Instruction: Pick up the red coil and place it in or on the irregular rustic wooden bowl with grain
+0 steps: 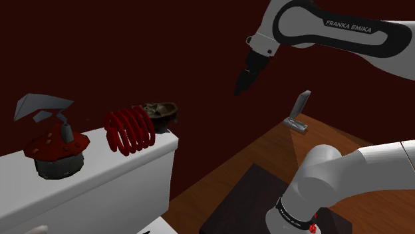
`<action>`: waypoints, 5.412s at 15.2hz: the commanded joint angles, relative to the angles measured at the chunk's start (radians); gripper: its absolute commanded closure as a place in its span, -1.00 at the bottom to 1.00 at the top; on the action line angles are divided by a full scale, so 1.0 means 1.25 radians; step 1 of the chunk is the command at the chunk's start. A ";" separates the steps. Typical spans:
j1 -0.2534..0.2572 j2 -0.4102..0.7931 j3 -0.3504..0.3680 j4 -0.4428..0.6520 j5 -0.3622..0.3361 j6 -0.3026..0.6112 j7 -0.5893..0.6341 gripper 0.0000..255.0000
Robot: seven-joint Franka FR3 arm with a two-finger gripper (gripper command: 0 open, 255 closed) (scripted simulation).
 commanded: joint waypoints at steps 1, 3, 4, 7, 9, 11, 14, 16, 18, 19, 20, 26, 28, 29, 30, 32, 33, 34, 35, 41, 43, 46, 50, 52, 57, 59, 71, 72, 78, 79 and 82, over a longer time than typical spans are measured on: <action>0.000 0.000 0.000 0.000 0.000 0.000 0.000 -1.00; 0.028 0.027 0.006 -0.006 0.010 0.045 -0.033 -1.00; 0.041 0.041 0.010 -0.009 0.015 0.068 -0.050 -1.00; 0.082 0.083 0.020 -0.014 0.030 0.132 -0.100 -1.00; 0.110 0.112 0.028 -0.015 0.040 0.173 -0.134 -1.00; 0.137 0.141 0.036 -0.014 0.051 0.212 -0.169 -1.00; 0.177 0.184 0.049 -0.012 0.066 0.268 -0.221 -1.00; 0.203 0.212 0.058 -0.009 0.076 0.304 -0.256 -1.00; 0.229 0.239 0.067 -0.006 0.085 0.338 -0.292 -1.00; 0.242 0.253 0.072 -0.004 0.090 0.354 -0.310 -1.00; 0.254 0.267 0.077 -0.002 0.095 0.371 -0.328 -1.00; 0.328 0.344 0.109 0.010 0.122 0.462 -0.437 -1.00; 0.352 0.368 0.120 0.014 0.131 0.490 -0.473 -1.00; 0.352 0.375 0.122 0.011 0.131 0.500 -0.473 -1.00; 0.353 0.382 0.123 0.008 0.132 0.511 -0.474 -1.00; 0.354 0.397 0.125 0.002 0.133 0.532 -0.474 -1.00; 0.354 0.405 0.126 -0.001 0.134 0.542 -0.475 -1.00; 0.355 0.413 0.127 -0.003 0.135 0.553 -0.475 -1.00; 0.356 0.421 0.128 -0.006 0.135 0.563 -0.475 -1.00; 0.356 0.425 0.128 -0.007 0.135 0.569 -0.475 -1.00; 0.356 0.425 0.128 -0.007 0.135 0.569 -0.475 -1.00; 0.356 0.425 0.128 -0.007 0.135 0.569 -0.475 1.00; 0.356 0.426 0.128 -0.006 0.136 0.569 -0.476 1.00; 0.356 0.426 0.128 -0.006 0.135 0.569 -0.476 1.00; 0.354 0.414 0.128 0.015 0.131 0.536 -0.470 1.00; 0.353 0.408 0.127 0.031 0.128 0.514 -0.466 1.00; 0.348 0.384 0.125 0.138 0.115 0.385 -0.448 1.00; 0.348 0.384 0.124 0.148 0.114 0.374 -0.447 1.00; 0.346 0.383 0.123 0.211 0.108 0.310 -0.438 1.00; 0.346 0.383 0.123 0.222 0.107 0.299 -0.437 1.00; 0.345 0.385 0.122 0.257 0.105 0.267 -0.433 1.00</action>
